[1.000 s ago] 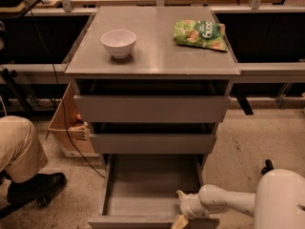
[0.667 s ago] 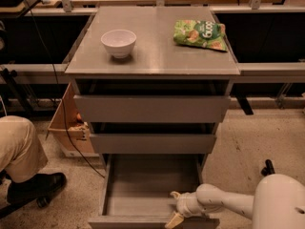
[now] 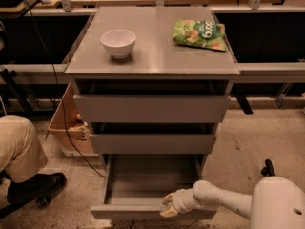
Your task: Close bottom drawer
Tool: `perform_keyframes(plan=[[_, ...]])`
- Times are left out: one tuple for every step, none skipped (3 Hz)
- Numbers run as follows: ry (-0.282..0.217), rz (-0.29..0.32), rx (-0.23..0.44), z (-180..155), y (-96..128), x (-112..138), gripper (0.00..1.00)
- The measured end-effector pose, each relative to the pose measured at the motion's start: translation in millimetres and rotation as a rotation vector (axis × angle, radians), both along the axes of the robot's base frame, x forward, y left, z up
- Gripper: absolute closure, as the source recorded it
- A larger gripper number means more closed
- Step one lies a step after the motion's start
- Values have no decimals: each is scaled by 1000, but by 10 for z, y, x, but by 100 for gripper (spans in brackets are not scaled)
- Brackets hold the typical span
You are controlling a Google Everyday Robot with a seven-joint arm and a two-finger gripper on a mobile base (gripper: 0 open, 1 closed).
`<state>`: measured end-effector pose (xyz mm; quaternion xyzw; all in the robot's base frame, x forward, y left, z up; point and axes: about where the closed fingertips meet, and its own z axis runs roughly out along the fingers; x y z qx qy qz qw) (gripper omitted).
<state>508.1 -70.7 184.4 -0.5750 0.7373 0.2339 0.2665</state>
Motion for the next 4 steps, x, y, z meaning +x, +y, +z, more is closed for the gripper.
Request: perform_keyframes(plan=[[-36,26,27,101,183,168,71],[-119,38,59,354,349,549,43],[-165,46,76,497,450,753,20],[-181,53,86,525,517,837,0]])
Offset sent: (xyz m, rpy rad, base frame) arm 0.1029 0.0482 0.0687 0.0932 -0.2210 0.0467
